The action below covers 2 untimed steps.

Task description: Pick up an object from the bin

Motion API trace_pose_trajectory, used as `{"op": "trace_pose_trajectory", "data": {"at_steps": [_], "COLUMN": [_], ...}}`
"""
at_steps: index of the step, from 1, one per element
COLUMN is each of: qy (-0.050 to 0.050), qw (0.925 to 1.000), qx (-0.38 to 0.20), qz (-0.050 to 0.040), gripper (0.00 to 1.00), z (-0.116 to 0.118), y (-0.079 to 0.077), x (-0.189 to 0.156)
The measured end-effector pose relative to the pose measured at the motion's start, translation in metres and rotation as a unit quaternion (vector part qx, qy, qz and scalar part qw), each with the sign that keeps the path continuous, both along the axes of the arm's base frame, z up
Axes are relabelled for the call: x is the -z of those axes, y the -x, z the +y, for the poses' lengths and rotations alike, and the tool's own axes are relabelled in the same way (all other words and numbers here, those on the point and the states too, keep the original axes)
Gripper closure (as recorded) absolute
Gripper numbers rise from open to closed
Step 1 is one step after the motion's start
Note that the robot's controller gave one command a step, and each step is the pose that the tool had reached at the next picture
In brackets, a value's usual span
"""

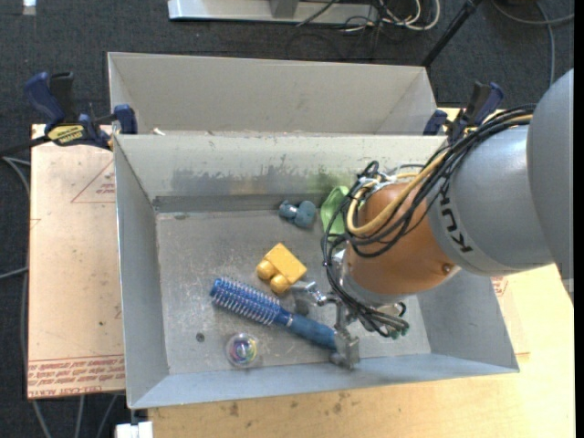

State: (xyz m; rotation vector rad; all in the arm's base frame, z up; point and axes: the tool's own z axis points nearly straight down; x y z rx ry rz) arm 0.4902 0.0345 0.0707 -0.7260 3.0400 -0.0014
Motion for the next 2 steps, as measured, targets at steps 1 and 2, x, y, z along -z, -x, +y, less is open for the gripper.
{"op": "trace_pose_trajectory", "data": {"at_steps": [1,2], "qy": [0.001,0.001], "qw": [0.9998,0.9998], "qx": [0.021,0.020], "qz": [0.0066,0.0071], "gripper": [0.00,1.00], "z": [0.0022,0.0026], "y": [-0.0205,-0.0200], "x": [0.0009,0.0008]}}
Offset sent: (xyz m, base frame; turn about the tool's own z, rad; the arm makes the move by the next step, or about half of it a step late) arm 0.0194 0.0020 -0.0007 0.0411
